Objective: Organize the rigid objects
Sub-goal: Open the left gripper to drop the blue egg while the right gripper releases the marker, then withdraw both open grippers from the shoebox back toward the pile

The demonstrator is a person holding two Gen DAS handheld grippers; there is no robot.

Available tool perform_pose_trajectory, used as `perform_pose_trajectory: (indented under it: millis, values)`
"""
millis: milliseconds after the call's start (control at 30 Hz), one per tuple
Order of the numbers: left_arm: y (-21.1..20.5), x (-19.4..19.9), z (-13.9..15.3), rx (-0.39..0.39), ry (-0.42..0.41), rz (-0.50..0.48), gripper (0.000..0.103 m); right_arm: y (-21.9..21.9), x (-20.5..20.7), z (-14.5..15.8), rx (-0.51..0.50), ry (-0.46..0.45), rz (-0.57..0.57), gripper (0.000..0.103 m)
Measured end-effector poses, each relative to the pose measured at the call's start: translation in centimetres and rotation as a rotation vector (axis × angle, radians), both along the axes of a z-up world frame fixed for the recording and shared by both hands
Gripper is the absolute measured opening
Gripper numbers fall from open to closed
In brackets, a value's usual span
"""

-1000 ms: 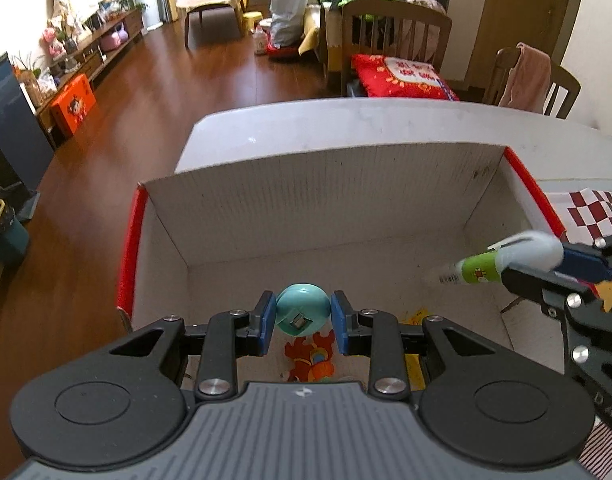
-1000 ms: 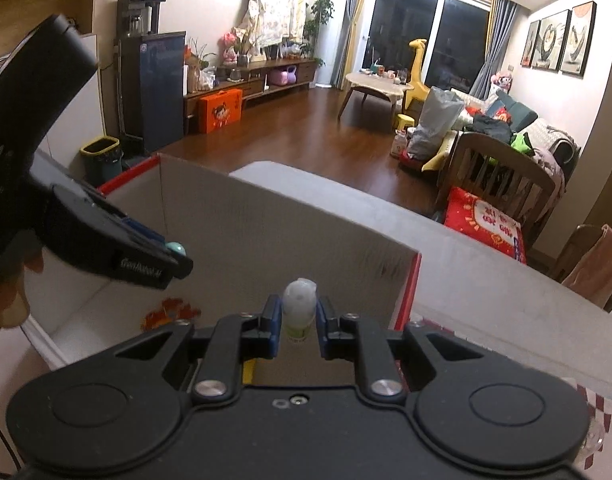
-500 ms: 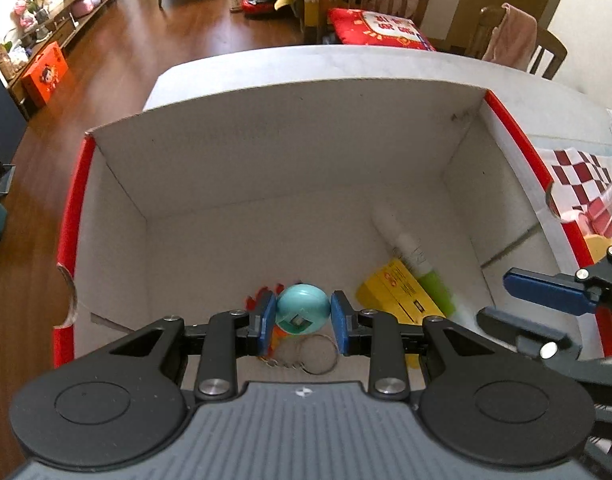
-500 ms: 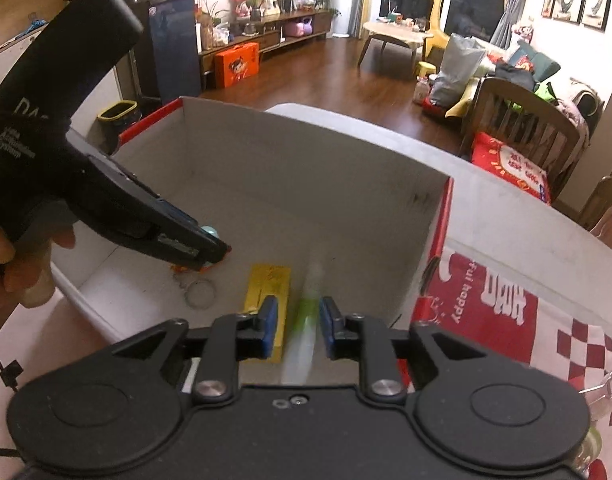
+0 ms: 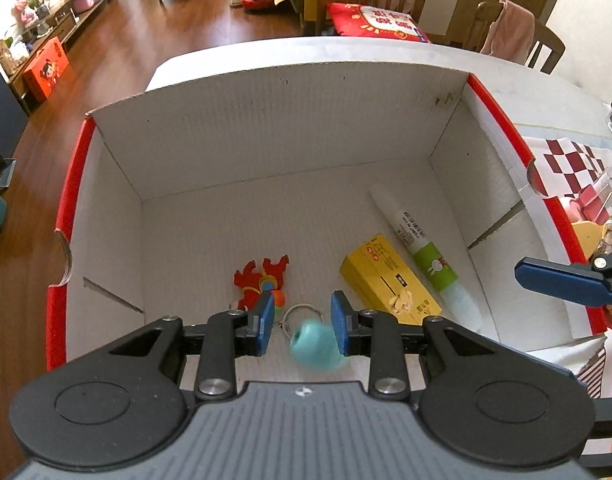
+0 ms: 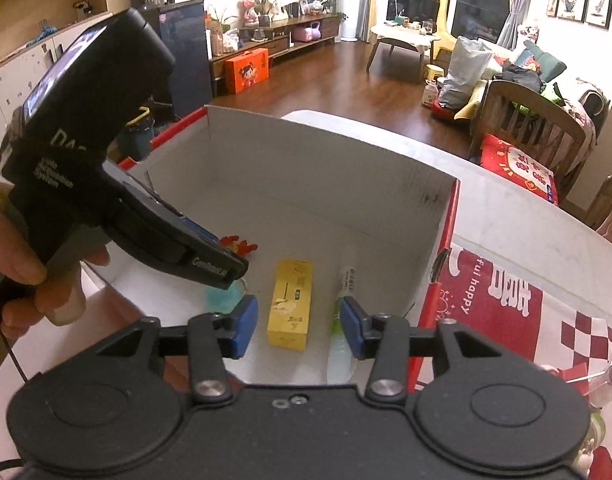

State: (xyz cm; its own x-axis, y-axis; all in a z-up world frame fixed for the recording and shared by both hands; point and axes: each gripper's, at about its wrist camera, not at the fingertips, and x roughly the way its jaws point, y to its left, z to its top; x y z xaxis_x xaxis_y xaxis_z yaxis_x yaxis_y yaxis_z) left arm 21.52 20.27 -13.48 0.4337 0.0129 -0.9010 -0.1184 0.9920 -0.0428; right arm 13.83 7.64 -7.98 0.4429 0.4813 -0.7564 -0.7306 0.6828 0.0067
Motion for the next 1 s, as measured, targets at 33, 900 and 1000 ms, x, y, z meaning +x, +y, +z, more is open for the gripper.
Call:
perform_pose_trajectory:
  millis: [33,900,1000]
  values:
    - [0.0,-0.2,0.1,-0.002,-0.003,0.001,0.03,-0.2,-0.1,0.2,0.006,0.0,-0.002,0.046]
    - [-4.4,-4.6,6.2,-0.014,-0.175,0.012,0.03,-7.7,-1.1,4.7,0.188,-0.011,-0.046,0.066]
    - [-5.6,-5.3,7.0,0.02,-0.206,0.007,0.03,-9.0,-1.2,5.0,0.201,-0.02,-0.048,0.073]
